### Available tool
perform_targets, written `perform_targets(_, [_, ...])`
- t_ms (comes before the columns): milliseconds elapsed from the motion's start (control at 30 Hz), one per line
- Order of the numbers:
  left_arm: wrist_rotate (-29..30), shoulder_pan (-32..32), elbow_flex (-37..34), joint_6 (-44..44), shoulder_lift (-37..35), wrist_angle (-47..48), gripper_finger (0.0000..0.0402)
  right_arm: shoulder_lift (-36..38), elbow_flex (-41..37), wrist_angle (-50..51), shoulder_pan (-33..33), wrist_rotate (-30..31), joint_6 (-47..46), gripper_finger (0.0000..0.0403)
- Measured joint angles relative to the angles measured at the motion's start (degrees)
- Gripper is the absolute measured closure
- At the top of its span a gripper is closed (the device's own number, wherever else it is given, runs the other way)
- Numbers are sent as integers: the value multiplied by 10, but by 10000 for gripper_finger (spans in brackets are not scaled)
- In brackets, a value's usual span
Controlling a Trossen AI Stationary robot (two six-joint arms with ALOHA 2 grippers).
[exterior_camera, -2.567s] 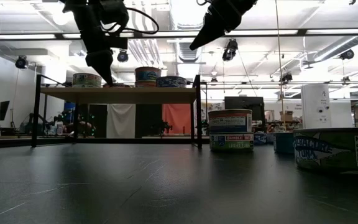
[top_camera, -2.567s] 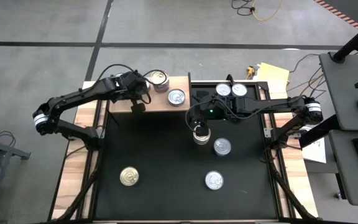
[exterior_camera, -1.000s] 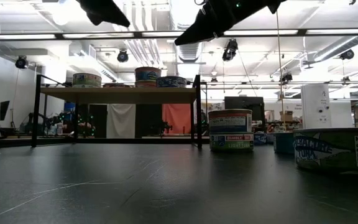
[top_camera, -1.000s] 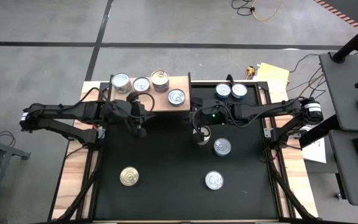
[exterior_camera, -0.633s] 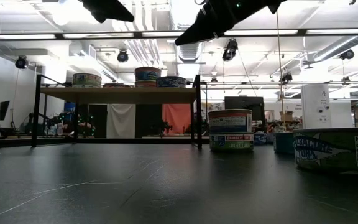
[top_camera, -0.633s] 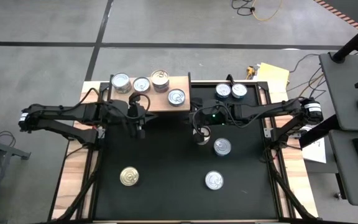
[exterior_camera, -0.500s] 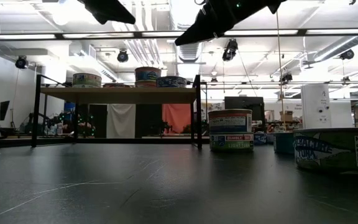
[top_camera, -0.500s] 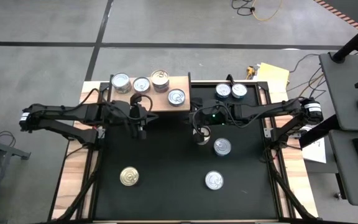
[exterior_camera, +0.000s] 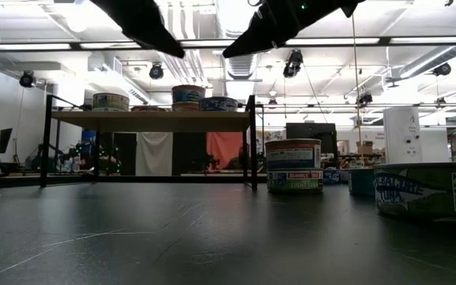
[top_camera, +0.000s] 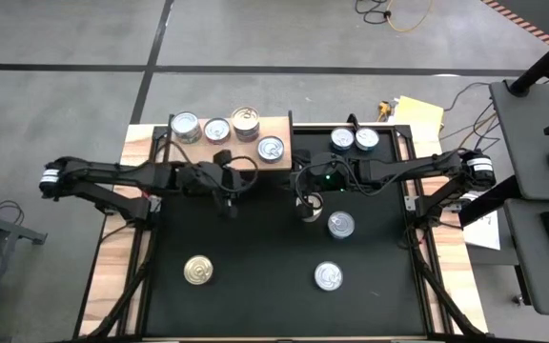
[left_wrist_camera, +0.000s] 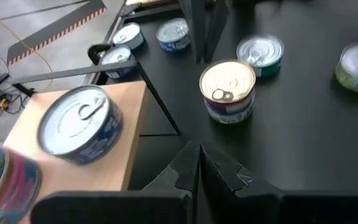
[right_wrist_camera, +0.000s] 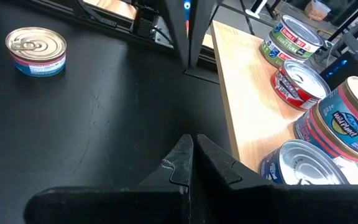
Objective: Stack canned seafood by type on shelf
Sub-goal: Move the blue tuna can to the bottom right of the table
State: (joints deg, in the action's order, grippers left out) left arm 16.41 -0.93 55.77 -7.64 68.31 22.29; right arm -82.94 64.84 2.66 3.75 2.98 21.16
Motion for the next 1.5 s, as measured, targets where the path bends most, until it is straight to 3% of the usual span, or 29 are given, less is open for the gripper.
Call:
perform_targets(67, [-3,0,1,46,27,-41,401,0,0,0,0,0,4,394])
perform_targets(167, [-6,0,42,55,62,-15,401,0,0,0,0,0,-1,394])
perform_targets(367, [-161,-2,111,14,71,-3,401,0,0,0,0,0,5,394])
perform_targets(433, [-182,-2,120,2,55,-3,401,0,0,0,0,0,4,394])
perform_targets(933, [-187,-1,102,18,-93,2,401,0,0,0,0,0,-1,394])
perform_targets(1500, [-186,-1,101,-39,-88,-3,401,-1,0,0,0,0,-1,394])
